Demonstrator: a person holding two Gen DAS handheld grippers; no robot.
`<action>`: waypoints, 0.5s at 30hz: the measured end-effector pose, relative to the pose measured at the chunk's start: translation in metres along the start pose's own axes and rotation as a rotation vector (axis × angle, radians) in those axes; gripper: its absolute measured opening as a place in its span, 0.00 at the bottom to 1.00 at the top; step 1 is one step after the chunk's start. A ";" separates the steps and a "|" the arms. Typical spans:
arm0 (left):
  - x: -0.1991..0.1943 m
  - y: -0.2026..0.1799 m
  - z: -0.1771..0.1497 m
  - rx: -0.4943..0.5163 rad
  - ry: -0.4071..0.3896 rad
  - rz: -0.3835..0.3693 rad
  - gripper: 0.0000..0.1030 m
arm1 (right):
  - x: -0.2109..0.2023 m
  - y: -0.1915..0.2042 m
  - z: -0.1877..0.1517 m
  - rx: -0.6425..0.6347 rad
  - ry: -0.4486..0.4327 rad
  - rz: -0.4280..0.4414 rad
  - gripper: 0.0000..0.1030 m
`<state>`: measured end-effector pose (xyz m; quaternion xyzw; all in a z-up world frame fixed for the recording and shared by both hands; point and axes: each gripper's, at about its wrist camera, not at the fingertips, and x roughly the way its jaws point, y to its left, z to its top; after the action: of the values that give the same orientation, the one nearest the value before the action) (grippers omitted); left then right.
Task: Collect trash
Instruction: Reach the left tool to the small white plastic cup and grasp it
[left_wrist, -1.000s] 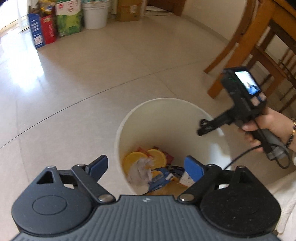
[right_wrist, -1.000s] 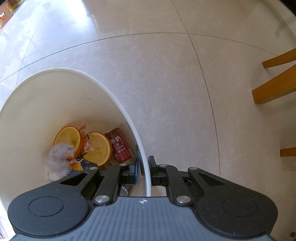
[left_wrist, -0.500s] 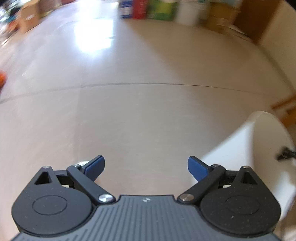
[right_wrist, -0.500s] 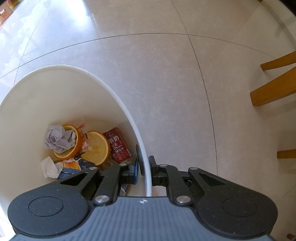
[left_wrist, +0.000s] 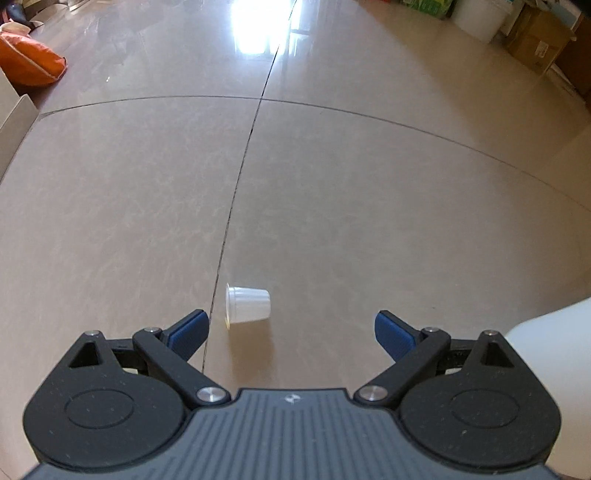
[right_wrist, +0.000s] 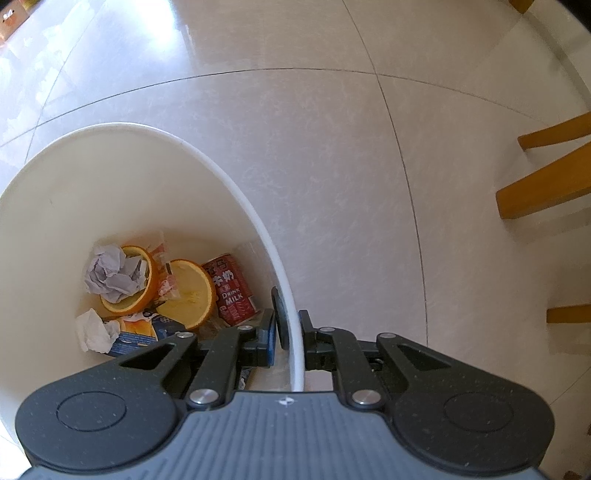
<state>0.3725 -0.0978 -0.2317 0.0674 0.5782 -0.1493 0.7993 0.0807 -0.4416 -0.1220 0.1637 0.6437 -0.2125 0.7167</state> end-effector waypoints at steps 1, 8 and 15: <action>0.008 -0.001 -0.001 0.001 0.000 0.005 0.93 | 0.000 0.000 0.000 -0.001 0.001 -0.002 0.13; 0.060 0.002 -0.017 0.011 0.037 0.042 0.93 | 0.000 0.001 0.002 0.000 0.003 -0.010 0.14; 0.095 0.004 -0.023 0.035 0.048 0.145 0.84 | 0.000 0.001 0.002 -0.010 0.004 -0.010 0.14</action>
<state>0.3798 -0.1029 -0.3290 0.1267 0.5879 -0.0992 0.7928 0.0827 -0.4418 -0.1213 0.1573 0.6469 -0.2126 0.7152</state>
